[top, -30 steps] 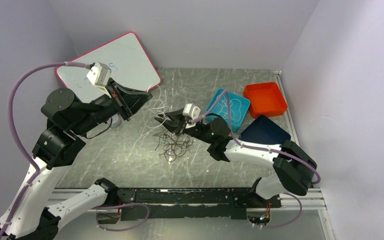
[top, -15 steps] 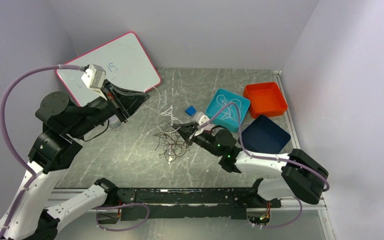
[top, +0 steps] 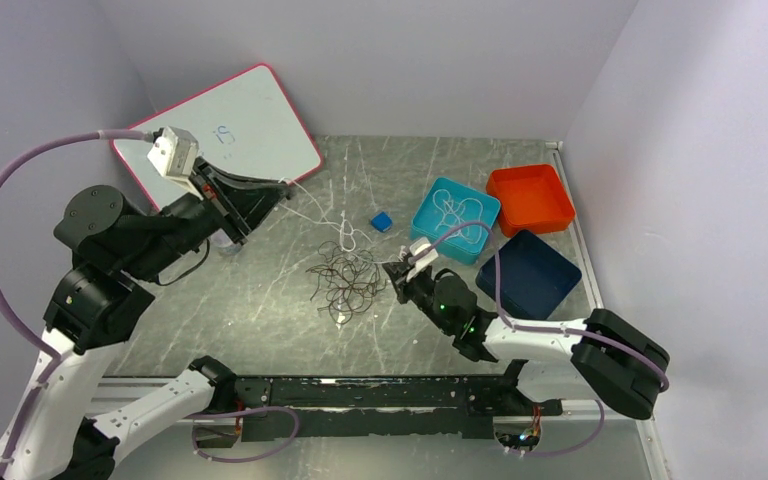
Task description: Untangle the cables
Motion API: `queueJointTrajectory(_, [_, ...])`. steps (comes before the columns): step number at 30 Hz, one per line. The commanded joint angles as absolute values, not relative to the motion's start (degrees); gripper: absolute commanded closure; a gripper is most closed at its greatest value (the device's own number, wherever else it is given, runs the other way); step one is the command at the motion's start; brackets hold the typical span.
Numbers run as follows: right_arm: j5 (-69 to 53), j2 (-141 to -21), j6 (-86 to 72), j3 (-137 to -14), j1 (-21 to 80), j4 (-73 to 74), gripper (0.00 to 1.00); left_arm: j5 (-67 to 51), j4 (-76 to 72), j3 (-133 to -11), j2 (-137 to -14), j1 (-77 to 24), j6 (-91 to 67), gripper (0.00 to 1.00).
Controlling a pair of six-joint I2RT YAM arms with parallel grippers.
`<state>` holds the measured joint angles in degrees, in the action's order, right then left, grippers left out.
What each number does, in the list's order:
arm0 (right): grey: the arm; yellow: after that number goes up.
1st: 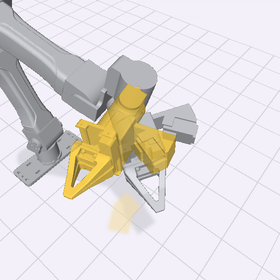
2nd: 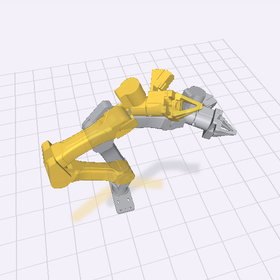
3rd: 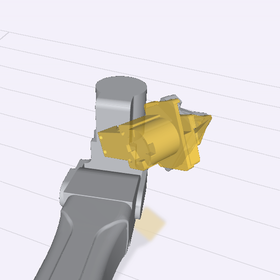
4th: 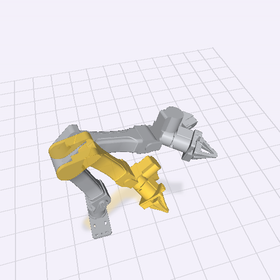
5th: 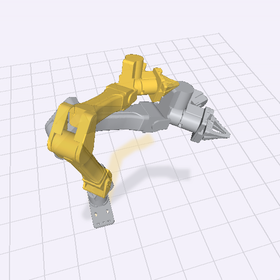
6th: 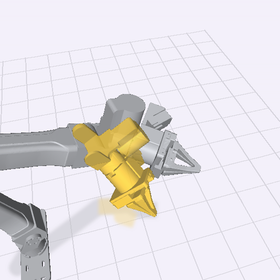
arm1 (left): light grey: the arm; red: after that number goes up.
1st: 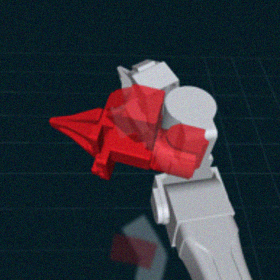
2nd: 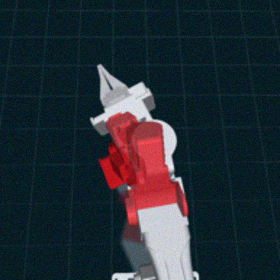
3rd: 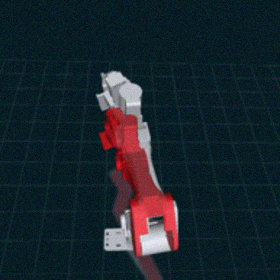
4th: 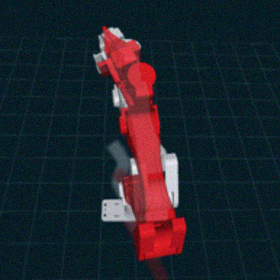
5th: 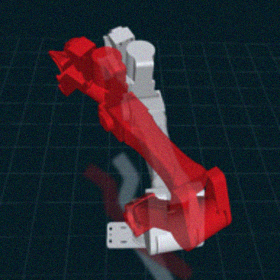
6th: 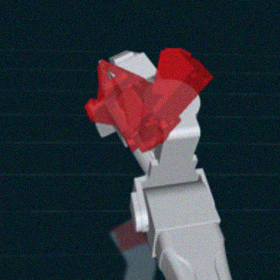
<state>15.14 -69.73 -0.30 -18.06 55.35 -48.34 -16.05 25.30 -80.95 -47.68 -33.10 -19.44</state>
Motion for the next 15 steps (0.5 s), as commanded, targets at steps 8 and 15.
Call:
queueJointTrajectory(8, [24.64,-67.79,-4.97,-13.08,55.5,-45.13,1.0,-2.86,33.71,-91.59,-47.3,-33.33,-12.68,0.93])
queueJointTrajectory(15, [27.13,-66.22,-5.8,-11.65,55.48,-44.78,1.0,4.16,37.18,-95.01,-46.49,-33.33,-10.02,0.93])
